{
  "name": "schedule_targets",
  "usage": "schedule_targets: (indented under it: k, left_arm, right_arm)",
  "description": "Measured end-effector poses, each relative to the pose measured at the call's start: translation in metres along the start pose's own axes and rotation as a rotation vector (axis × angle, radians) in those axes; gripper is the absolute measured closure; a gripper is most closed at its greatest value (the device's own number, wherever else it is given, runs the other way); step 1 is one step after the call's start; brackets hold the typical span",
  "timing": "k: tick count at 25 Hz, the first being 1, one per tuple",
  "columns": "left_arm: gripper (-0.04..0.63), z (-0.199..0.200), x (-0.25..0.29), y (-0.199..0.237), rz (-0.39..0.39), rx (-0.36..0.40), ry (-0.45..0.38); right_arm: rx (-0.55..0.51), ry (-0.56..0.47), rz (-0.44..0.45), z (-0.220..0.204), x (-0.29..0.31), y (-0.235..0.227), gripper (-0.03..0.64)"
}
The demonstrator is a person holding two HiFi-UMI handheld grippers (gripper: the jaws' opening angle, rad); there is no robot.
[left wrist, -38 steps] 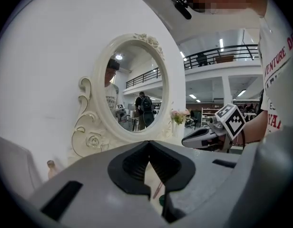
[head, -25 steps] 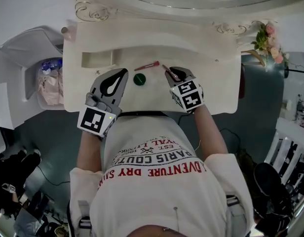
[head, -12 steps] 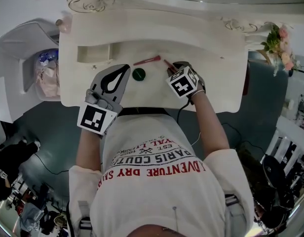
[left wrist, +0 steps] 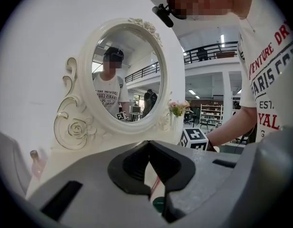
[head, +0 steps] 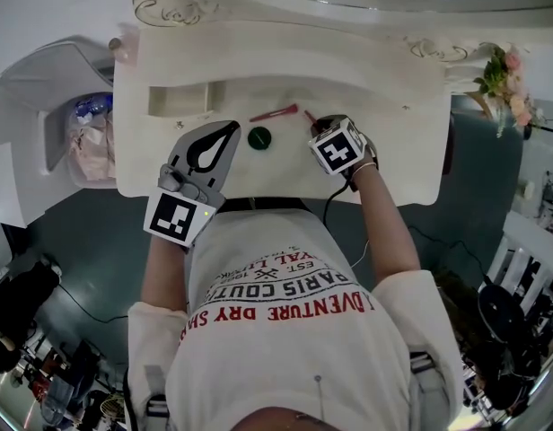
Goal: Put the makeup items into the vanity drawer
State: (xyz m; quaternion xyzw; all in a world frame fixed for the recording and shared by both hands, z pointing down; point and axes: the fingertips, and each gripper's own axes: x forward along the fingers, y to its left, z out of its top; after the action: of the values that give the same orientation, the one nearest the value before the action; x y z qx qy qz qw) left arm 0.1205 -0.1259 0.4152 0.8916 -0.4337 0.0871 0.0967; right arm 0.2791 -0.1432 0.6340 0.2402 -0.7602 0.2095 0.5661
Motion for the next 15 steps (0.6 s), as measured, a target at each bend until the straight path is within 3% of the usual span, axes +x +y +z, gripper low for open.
schedule_targets:
  k: [6,15]
  left_arm:
    - [0.588,0.013,-0.020,0.019,0.015,0.003,-0.036]
    - [0.588,0.024,-0.083,0.061,0.078,0.012,-0.059]
  right_arm:
    - [0.086,-0.094,0.046,0.038,-0.027,0.014,0.572]
    - [0.034,-0.194,0.085,0.126,-0.056,0.067,0.572]
